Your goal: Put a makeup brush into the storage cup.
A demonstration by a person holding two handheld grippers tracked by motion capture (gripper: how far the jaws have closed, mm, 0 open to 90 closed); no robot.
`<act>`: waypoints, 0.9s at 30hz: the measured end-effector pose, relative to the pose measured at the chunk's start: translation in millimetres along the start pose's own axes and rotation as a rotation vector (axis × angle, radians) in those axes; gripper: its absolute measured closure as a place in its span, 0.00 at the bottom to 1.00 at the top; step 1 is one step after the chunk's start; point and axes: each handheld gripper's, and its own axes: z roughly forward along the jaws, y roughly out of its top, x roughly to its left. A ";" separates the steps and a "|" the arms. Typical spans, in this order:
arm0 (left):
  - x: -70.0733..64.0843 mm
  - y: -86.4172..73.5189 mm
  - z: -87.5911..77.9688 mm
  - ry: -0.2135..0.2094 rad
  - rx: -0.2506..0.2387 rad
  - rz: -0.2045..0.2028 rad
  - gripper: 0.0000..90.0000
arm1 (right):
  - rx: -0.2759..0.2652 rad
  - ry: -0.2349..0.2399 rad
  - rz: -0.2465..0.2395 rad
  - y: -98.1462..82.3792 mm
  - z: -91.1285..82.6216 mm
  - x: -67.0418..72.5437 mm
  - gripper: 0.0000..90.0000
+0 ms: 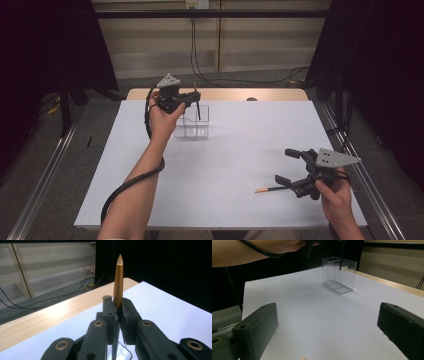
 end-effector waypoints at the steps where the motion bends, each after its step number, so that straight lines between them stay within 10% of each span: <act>1: 0.3 -0.4 0.0 -0.001 0.000 0.001 0.93 | -0.001 0.000 0.001 -0.1 0.2 0.1 0.03; 27: 1.9 -15.1 3.4 -0.002 0.018 0.000 0.93 | 0.005 0.000 -0.001 -0.4 0.3 0.4 0.03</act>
